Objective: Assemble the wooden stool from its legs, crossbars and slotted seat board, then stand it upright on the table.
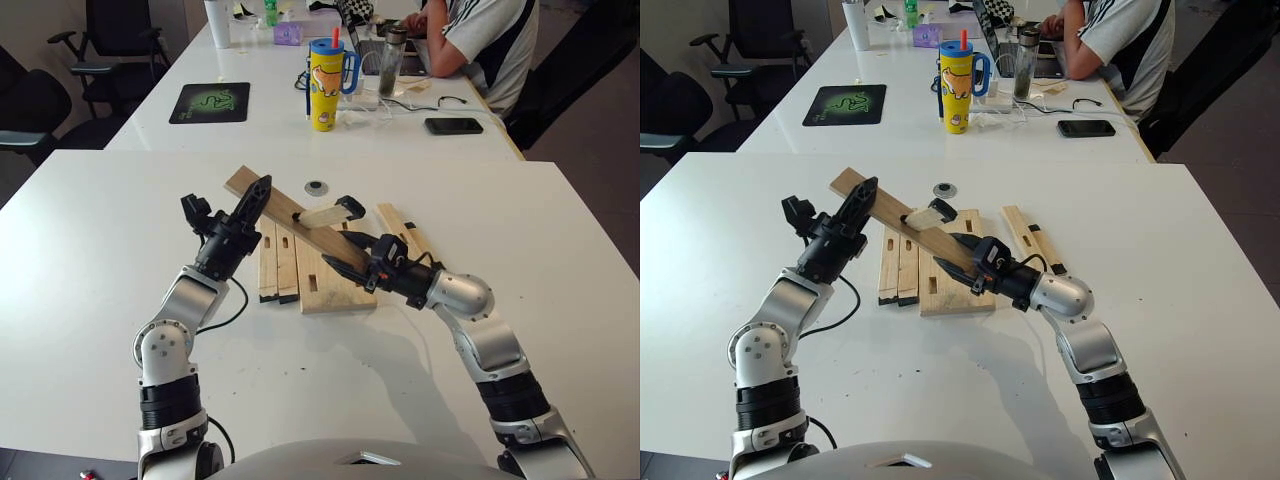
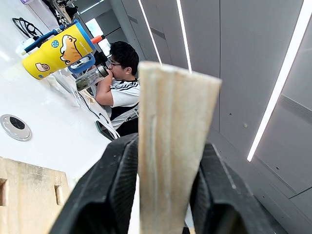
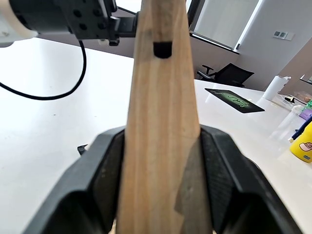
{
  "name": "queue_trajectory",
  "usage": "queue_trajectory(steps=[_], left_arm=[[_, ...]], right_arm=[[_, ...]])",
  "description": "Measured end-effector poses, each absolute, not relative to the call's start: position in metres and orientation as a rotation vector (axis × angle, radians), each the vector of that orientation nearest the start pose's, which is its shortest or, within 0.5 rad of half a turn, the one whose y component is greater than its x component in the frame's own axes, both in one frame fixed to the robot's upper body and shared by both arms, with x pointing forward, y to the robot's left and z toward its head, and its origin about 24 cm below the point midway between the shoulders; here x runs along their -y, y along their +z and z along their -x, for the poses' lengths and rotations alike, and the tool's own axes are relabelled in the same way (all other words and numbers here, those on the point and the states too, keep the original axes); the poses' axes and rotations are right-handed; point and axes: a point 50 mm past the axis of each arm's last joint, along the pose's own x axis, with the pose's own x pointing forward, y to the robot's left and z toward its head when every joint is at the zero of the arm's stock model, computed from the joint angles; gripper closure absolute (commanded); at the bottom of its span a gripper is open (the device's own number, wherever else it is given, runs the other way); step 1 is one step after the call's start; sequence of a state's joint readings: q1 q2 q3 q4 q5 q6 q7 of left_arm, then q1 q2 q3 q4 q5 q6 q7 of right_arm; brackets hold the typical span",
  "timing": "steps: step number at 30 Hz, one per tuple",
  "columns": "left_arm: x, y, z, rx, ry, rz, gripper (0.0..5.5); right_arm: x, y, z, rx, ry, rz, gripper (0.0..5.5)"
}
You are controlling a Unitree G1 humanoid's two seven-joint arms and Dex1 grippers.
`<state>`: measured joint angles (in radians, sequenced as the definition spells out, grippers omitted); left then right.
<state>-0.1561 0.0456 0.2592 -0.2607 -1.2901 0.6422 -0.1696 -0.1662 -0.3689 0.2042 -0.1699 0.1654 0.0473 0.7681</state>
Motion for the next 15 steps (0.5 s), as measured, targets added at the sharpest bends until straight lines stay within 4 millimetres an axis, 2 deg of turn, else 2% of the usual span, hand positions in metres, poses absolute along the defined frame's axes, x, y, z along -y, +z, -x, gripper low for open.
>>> queue_trajectory(steps=[9,10,15], left_arm=[[-0.1480,0.1235,-0.2609,0.005,-0.588,1.108,4.42],[-0.1481,0.1233,-0.2610,0.004,-0.587,1.108,4.42],[-0.1526,0.1213,-0.2622,0.007,-0.552,1.104,4.46]], right_arm=[[0.1171,0.0992,-0.2524,0.115,1.030,0.287,3.45],[0.1170,0.0991,-0.2524,0.113,1.030,0.287,3.08],[0.1177,0.0991,-0.2518,0.107,1.043,0.291,2.45]])
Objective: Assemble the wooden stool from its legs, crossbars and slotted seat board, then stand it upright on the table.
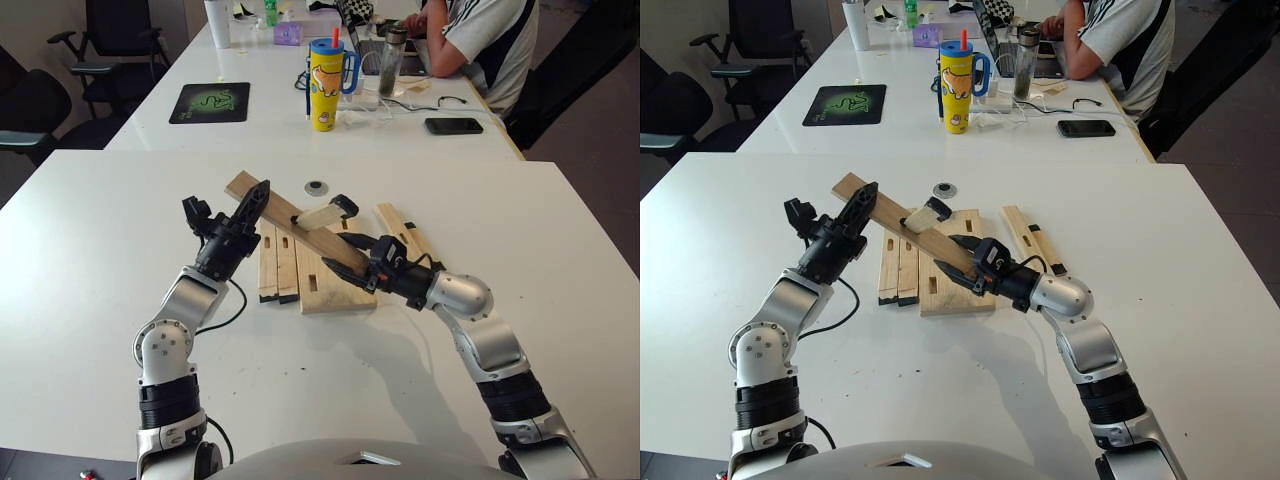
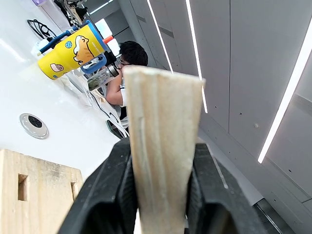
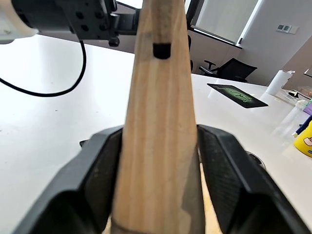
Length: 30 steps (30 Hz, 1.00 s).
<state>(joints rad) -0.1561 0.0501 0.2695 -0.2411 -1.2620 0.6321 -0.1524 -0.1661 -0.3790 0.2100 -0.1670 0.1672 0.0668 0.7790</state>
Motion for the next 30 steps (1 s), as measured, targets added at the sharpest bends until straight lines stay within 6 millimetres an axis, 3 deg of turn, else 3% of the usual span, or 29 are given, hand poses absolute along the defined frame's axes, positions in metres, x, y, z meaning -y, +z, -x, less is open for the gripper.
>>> queue_trajectory(steps=[3,10,14,20,25,30], left_arm=[[-0.155,0.120,-0.263,0.010,-0.528,1.103,4.46],[-0.176,0.108,-0.272,0.019,-0.330,1.131,4.47],[-0.182,0.113,-0.275,0.054,-0.299,1.137,4.47],[-0.184,0.110,-0.277,0.050,-0.269,1.137,4.47],[-0.189,0.105,-0.280,0.050,-0.208,1.100,4.47],[-0.196,0.099,-0.285,0.071,-0.106,1.007,4.47]], right_arm=[[0.118,0.098,-0.252,0.094,1.050,0.292,2.03],[0.137,0.068,-0.242,-0.163,1.237,0.487,2.00],[0.143,0.055,-0.242,-0.233,1.243,0.547,2.00],[0.124,0.041,-0.256,-0.228,1.183,0.649,2.00],[0.110,0.036,-0.273,-0.246,1.012,0.595,2.00],[0.102,0.033,-0.277,-0.267,0.905,0.501,2.00]])
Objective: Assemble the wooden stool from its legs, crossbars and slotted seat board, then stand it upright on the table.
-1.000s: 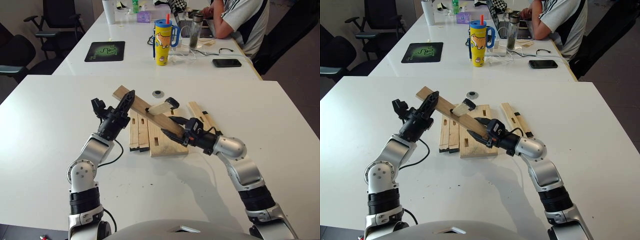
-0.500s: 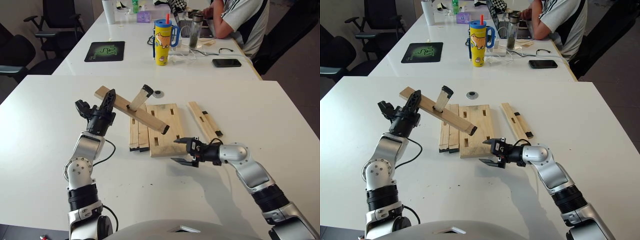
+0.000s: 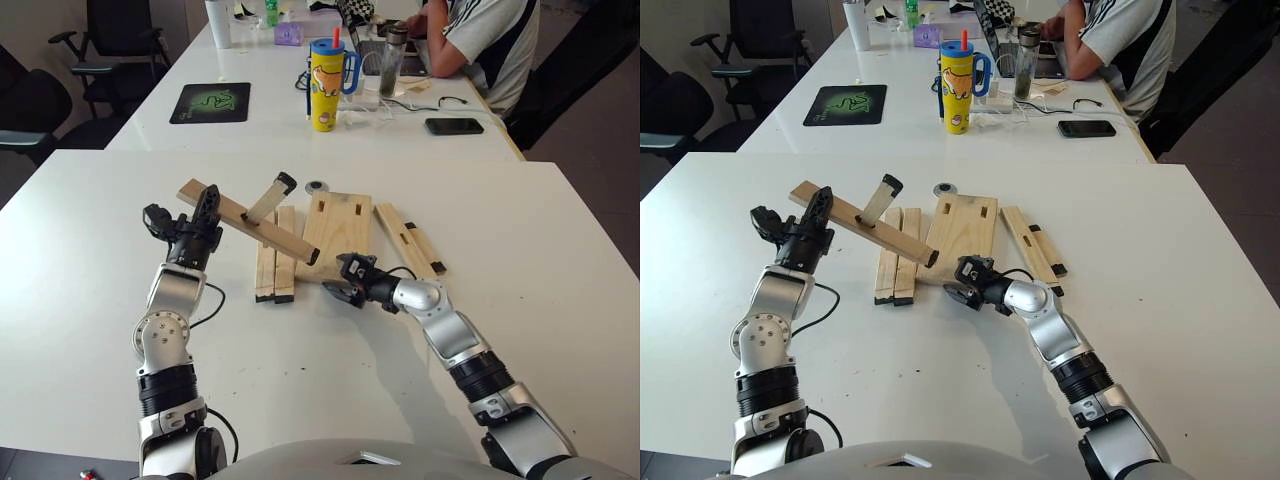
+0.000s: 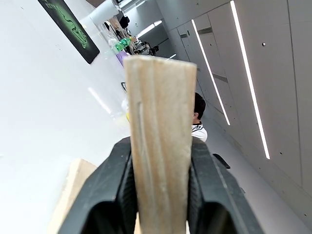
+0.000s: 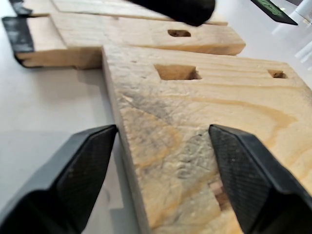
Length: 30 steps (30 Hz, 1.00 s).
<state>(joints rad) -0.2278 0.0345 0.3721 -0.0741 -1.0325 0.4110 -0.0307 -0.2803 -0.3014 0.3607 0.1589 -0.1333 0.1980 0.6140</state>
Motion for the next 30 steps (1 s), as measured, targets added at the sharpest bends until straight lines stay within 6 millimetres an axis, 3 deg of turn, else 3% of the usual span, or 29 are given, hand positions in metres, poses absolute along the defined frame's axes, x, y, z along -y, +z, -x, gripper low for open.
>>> queue_trajectory(steps=[9,22,30], left_arm=[[-0.186,0.088,-0.301,0.081,-0.030,0.958,4.47],[-0.173,0.083,-0.304,0.113,0.000,0.860,4.47],[-0.142,0.105,-0.290,0.155,-0.047,0.553,4.47]], right_arm=[[0.098,0.032,-0.276,-0.271,0.894,0.477,2.00],[0.098,0.033,-0.276,-0.273,0.889,0.470,2.00],[0.096,0.034,-0.271,-0.257,0.881,0.459,2.00]])
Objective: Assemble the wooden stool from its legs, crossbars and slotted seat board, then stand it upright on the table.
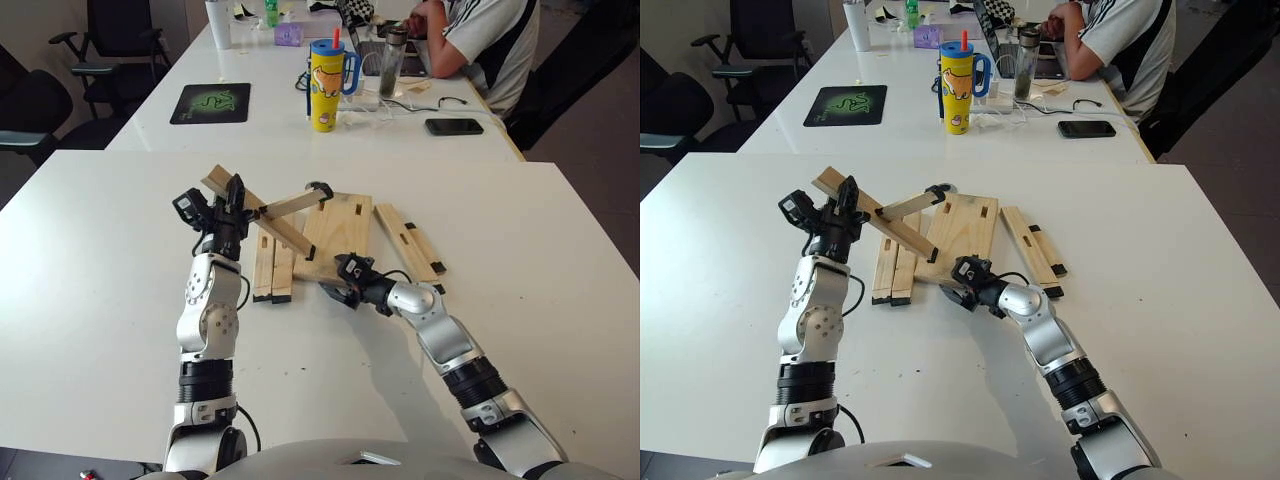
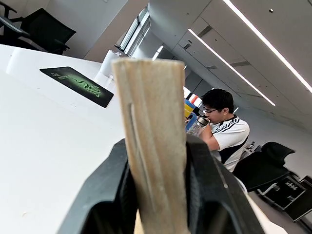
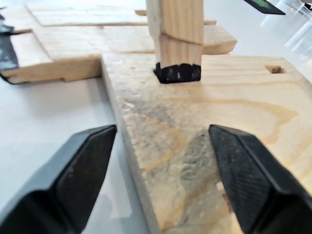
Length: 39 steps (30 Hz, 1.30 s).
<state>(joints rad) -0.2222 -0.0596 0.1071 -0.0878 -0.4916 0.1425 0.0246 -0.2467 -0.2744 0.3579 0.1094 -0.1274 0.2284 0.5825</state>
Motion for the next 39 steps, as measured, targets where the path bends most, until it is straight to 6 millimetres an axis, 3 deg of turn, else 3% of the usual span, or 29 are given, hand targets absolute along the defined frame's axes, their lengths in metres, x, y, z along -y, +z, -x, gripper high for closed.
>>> queue_trajectory(steps=[10,13,20,22,23,28,29,35,39], left_arm=[[-0.127,0.115,-0.274,0.164,0.026,0.397,4.45],[-0.117,0.118,-0.268,0.181,0.001,0.329,4.45],[-0.101,0.119,-0.256,0.198,-0.047,0.225,4.45],[-0.097,0.120,-0.255,0.194,-0.057,0.188,4.45],[-0.096,0.121,-0.255,0.197,-0.062,0.176,4.09],[-0.092,0.120,-0.258,0.148,-0.147,0.078,3.41],[-0.092,0.124,-0.259,0.164,-0.160,0.075,3.22],[-0.093,0.154,-0.264,0.287,-0.300,0.119,3.22],[-0.108,0.184,-0.266,0.405,-0.321,0.149,3.22]], right_arm=[[0.086,0.057,-0.268,-0.146,0.908,0.417,2.00],[0.097,0.061,-0.263,-0.154,0.925,0.417,2.00],[0.150,0.059,-0.255,-0.291,0.924,0.494,2.00],[0.155,0.058,-0.253,-0.310,0.931,0.500,2.00],[0.156,0.057,-0.253,-0.314,0.934,0.498,2.00],[0.153,0.051,-0.249,-0.322,0.926,0.481,2.00],[0.151,0.050,-0.248,-0.320,0.923,0.471,2.00],[0.144,0.040,-0.243,-0.320,0.874,0.433,2.00],[0.139,0.039,-0.245,-0.297,0.815,0.410,2.00]])
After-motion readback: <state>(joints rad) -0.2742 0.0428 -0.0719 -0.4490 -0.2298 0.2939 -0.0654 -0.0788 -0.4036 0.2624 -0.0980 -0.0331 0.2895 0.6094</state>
